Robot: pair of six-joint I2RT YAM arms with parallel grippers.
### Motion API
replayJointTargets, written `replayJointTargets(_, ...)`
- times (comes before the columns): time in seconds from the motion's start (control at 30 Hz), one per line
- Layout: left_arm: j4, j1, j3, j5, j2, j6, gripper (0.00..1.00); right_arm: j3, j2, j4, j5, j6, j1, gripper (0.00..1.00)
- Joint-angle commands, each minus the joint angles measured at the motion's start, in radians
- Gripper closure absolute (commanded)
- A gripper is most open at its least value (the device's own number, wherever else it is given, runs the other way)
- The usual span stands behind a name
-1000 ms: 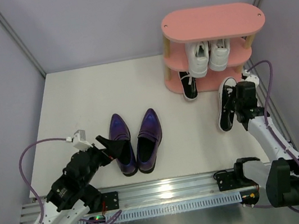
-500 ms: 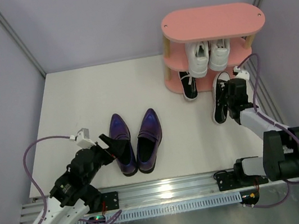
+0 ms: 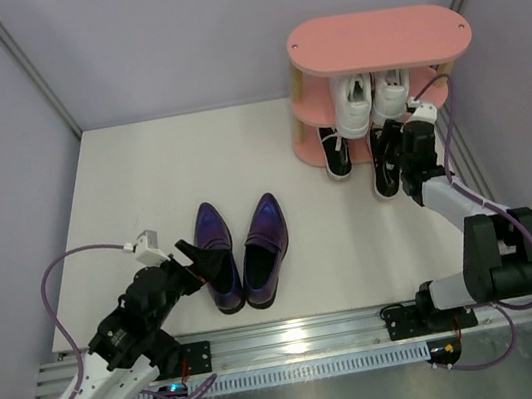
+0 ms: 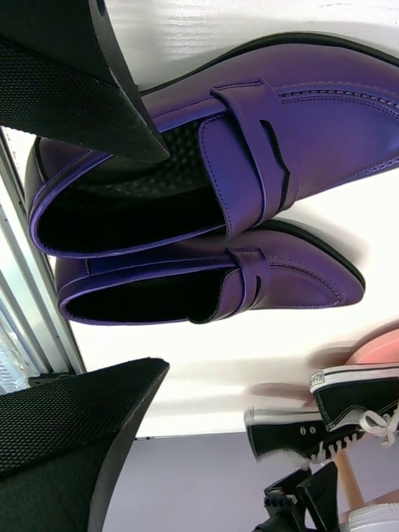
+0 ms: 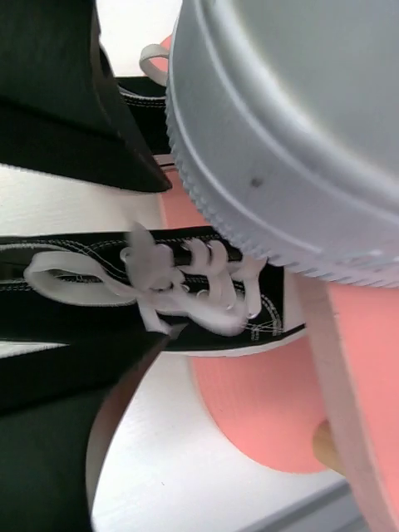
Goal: Place and organize the shoes onto the shoe shelf
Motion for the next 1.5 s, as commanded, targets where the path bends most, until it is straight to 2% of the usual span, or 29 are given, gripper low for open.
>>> replayJointTargets(0.0, 0.033, -0.003, -0.005, -0.016, -0.011, -0.001, 0.01, 0.032, -0.031, 0.089, 0.028, -0.017, 0.007, 0.28)
replayJointTargets(0.03, 0.035, -0.003, -0.006, -0.014, -0.011, -0.001, 0.01, 0.025, -0.038, 0.083, 0.036, -0.013, 0.007, 0.21)
replayJointTargets(0.13, 0.032, -0.003, -0.008, -0.011, -0.011, -0.003, 0.01, -0.02, -0.104, 0.066, 0.068, 0.006, 0.007, 0.18)
replayJointTargets(0.27, 0.025, -0.003, -0.011, -0.013, -0.028, -0.006, 0.01, -0.067, -0.231, -0.03, 0.151, 0.055, 0.007, 0.19)
replayJointTargets(0.47, 0.019, -0.002, -0.028, -0.01, -0.054, -0.012, 0.01, -0.1, -0.295, -0.225, 0.198, 0.099, 0.007, 0.24)
replayJointTargets(0.5, 0.019, -0.002, -0.031, -0.01, -0.057, -0.017, 0.01, -0.109, -0.292, -0.237, 0.191, 0.101, 0.007, 0.3)
replayJointTargets(0.6, 0.013, -0.002, -0.036, -0.007, -0.066, -0.021, 0.01, -0.123, -0.276, -0.242, 0.125, 0.092, 0.007, 0.38)
replayJointTargets(0.8, -0.016, -0.003, -0.037, -0.016, -0.104, -0.026, 0.01, -0.115, -0.216, -0.28, 0.034, 0.086, 0.007, 0.39)
replayJointTargets(1.17, -0.033, -0.003, -0.049, -0.019, -0.126, -0.03, 0.01, -0.072, -0.095, -0.349, 0.005, 0.087, 0.007, 0.4)
replayJointTargets(1.27, -0.034, -0.002, -0.049, -0.019, -0.127, -0.03, 0.01, -0.051, -0.062, -0.38, 0.027, 0.099, 0.007, 0.51)
replayJointTargets(1.3, -0.034, -0.003, -0.049, -0.02, -0.127, -0.03, 0.01, -0.047, -0.054, -0.386, 0.031, 0.102, 0.007, 0.64)
replayJointTargets(1.4, -0.039, -0.002, -0.045, -0.02, -0.129, -0.03, 0.01, -0.04, -0.046, -0.386, 0.039, 0.104, 0.007, 0.87)
replayJointTargets(1.47, -0.042, -0.002, -0.045, -0.022, -0.132, -0.03, 0.01, -0.035, -0.049, -0.382, 0.039, 0.101, 0.007, 0.96)
